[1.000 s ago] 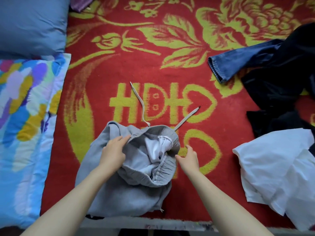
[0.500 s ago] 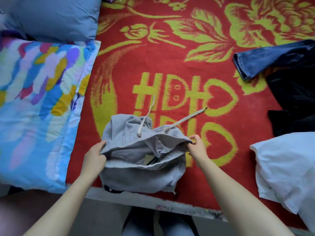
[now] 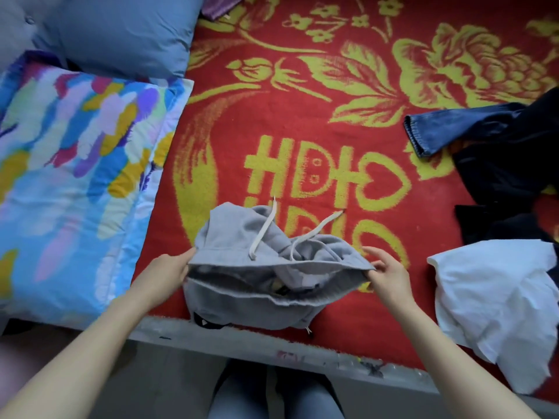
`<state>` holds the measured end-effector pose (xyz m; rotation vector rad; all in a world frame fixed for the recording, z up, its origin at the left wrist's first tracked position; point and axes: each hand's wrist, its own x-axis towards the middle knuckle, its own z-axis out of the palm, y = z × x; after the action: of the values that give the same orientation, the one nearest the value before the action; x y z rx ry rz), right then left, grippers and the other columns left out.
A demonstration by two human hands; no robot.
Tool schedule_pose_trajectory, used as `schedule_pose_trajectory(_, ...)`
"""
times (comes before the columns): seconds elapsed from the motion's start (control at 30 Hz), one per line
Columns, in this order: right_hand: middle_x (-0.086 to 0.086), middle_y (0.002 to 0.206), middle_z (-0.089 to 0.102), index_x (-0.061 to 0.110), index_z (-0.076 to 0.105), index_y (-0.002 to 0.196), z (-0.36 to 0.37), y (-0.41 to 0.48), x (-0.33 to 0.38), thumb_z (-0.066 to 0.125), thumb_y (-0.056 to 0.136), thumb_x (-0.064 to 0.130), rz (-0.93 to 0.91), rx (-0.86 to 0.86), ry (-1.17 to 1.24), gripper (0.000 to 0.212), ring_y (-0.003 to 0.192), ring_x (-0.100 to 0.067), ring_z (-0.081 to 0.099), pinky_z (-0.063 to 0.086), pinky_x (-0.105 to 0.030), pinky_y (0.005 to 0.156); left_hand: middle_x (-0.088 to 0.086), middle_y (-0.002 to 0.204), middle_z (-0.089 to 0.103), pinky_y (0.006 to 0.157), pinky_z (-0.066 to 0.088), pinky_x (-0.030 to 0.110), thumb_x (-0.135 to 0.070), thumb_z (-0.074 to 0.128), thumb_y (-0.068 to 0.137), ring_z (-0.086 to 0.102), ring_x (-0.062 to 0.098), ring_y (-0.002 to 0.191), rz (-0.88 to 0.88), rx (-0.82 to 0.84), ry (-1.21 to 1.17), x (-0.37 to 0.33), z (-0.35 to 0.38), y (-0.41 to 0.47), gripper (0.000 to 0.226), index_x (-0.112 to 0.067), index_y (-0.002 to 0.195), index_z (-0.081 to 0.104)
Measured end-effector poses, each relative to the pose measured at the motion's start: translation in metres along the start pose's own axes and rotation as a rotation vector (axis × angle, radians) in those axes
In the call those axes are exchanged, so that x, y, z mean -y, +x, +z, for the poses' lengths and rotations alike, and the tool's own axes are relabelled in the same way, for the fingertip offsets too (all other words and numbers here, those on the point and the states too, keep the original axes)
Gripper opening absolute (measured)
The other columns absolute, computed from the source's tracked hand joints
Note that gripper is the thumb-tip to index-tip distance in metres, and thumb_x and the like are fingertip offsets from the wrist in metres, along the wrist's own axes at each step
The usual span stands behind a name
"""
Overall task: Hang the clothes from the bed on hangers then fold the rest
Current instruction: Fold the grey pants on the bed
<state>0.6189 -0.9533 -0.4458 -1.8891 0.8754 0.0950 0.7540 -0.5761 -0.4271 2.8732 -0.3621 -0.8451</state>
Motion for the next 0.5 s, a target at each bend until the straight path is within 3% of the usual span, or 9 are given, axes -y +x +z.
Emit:
schedule_pose_trajectory(0.1,0.002,0.071,0.064,0.022,0.063,0.107,-0.031,-0.034,0.012,0.062,0.079,-0.010,-0.121,-0.027,-0.036,0.043,0.056,0.005,0.057,0.045,-0.008,0.053,0.018,0.091,0.070,0.069,0.042,0.026,-0.001,0.051,0.088,0.063,0.032,0.083,0.114,0.024,-0.125,0.006,-0.023,-0.036,0.053,-0.026,0.135,0.051)
schedule_pose_trajectory(0.2,0.003,0.087,0.067,0.020,0.064,0.110,-0.047,-0.054,0.019,0.061,0.077,-0.016,-0.191,-0.066,-0.093,0.049,0.077,0.007,0.061,0.049,-0.009,0.066,-0.001,0.094,0.073,0.063,0.037,0.002,0.007,0.054,0.081,0.064,0.004,0.074,0.124,0.035,-0.289,0.005,-0.031,-0.062,0.056,-0.023,0.129,0.057)
schedule_pose_trajectory(0.23,0.002,0.092,0.067,0.022,0.063,0.110,-0.050,-0.058,0.025,0.059,0.077,-0.017,-0.180,-0.052,-0.080,0.051,0.081,0.004,0.062,0.051,-0.012,0.071,-0.006,0.089,0.072,0.063,0.037,0.001,0.009,0.054,0.080,0.061,-0.006,0.069,0.090,0.057,-0.344,0.004,-0.035,-0.069,0.060,-0.023,0.130,0.055)
schedule_pose_trajectory(0.3,-0.004,0.097,0.069,0.025,0.061,0.111,-0.047,-0.058,0.035,0.053,0.082,-0.015,-0.044,0.039,-0.007,0.050,0.085,-0.011,0.065,0.056,-0.031,0.078,-0.011,0.082,0.070,0.062,0.039,0.003,0.012,0.051,0.079,0.055,-0.018,0.064,0.055,0.137,-0.422,0.003,-0.036,-0.076,0.064,-0.029,0.128,0.052)
schedule_pose_trajectory(0.37,-0.008,0.092,0.069,0.011,0.064,0.112,-0.040,-0.053,0.056,0.046,0.087,-0.013,0.142,0.113,0.087,0.039,0.080,-0.021,0.066,0.059,-0.037,0.066,-0.004,0.095,0.072,0.064,0.047,0.009,0.013,0.045,0.080,0.059,-0.014,0.071,0.050,0.219,-0.460,-0.005,-0.054,-0.074,0.058,-0.024,0.121,0.061)
schedule_pose_trajectory(0.43,-0.014,0.088,0.067,-0.005,0.063,0.111,-0.040,-0.034,0.100,0.041,0.089,-0.013,0.207,0.143,0.152,0.032,0.073,-0.026,0.062,0.057,-0.034,0.058,0.004,0.084,0.069,0.056,0.052,0.017,0.016,0.039,0.082,0.065,0.000,0.060,0.075,0.254,-0.513,-0.016,-0.102,-0.056,0.049,-0.009,0.112,0.068)
schedule_pose_trajectory(0.5,-0.023,0.097,0.064,-0.009,0.062,0.108,-0.058,0.005,0.188,0.041,0.088,-0.015,0.093,0.042,0.129,0.029,0.068,-0.030,0.059,0.053,-0.028,0.050,0.006,0.067,0.065,0.051,0.051,0.018,0.017,0.036,0.080,0.063,0.004,0.052,0.148,0.133,-0.465,-0.037,-0.192,-0.030,0.045,-0.006,0.094,0.072)
